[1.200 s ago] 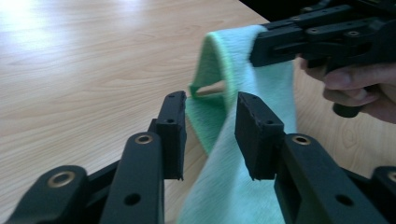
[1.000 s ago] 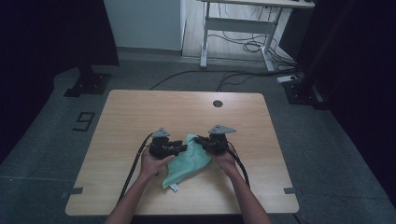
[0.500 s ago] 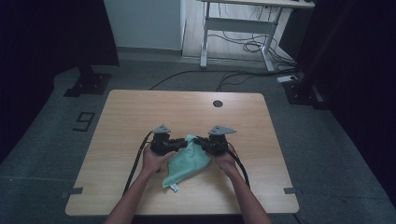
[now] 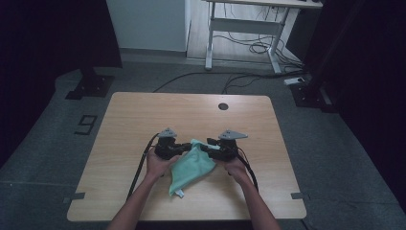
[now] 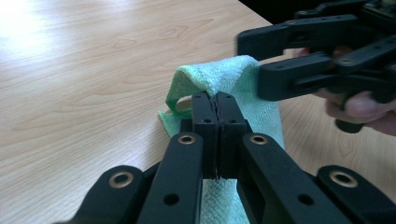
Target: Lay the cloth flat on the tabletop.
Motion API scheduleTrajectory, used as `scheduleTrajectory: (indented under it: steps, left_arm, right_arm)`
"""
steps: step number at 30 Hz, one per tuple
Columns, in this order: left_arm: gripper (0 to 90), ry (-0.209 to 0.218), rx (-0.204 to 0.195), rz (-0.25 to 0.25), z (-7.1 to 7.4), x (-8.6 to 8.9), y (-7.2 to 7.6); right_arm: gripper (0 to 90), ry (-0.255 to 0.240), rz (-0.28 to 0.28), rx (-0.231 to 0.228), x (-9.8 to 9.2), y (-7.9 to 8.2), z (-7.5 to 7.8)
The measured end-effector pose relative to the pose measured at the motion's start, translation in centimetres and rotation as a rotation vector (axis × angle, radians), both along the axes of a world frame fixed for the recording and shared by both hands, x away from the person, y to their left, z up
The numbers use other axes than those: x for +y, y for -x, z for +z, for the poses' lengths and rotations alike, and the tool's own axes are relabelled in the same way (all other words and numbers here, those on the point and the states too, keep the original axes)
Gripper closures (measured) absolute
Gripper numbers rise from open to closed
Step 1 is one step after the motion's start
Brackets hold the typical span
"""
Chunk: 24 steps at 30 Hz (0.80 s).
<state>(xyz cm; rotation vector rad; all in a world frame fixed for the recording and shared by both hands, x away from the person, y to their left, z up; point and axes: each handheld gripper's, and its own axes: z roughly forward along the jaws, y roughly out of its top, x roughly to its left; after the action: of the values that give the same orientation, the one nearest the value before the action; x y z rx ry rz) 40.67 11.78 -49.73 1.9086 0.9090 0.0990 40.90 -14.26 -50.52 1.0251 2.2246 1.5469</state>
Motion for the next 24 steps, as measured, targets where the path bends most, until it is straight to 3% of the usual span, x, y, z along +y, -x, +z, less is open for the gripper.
scheduleTrajectory:
  steps: [3, 8, 13, 17, 20, 24]
  left_arm:
    - [88.7, 0.000, -0.006, 0.025, 0.3, 0.4, 0.3]
    - [88.7, 0.001, -0.010, 0.050, 0.4, 1.0, 0.8]
    - [88.7, -0.005, -0.009, 0.064, 0.2, 1.3, 0.9]
    - [88.7, 0.014, 0.001, 0.067, 0.1, 1.7, 0.8]
    - [88.6, 0.010, 0.002, 0.061, 0.1, 1.6, 0.9]
    - [88.7, -0.006, -0.014, 0.066, 0.3, 2.0, 1.1]
  right_arm:
    - [42.2, -0.005, -0.034, 0.007, -1.1, 0.7, 0.1]
    - [37.2, 0.020, -0.068, 0.061, -2.1, 1.9, -0.7]
    - [33.5, 0.081, -0.080, 0.125, -1.9, 2.5, -2.3]
    - [33.8, 0.117, -0.073, 0.174, -1.3, 2.3, -3.4]
    - [41.9, 0.126, -0.064, 0.189, -0.1, 1.6, -4.0]
    - [71.0, 0.157, -0.052, 0.166, 1.1, 1.1, -4.5]
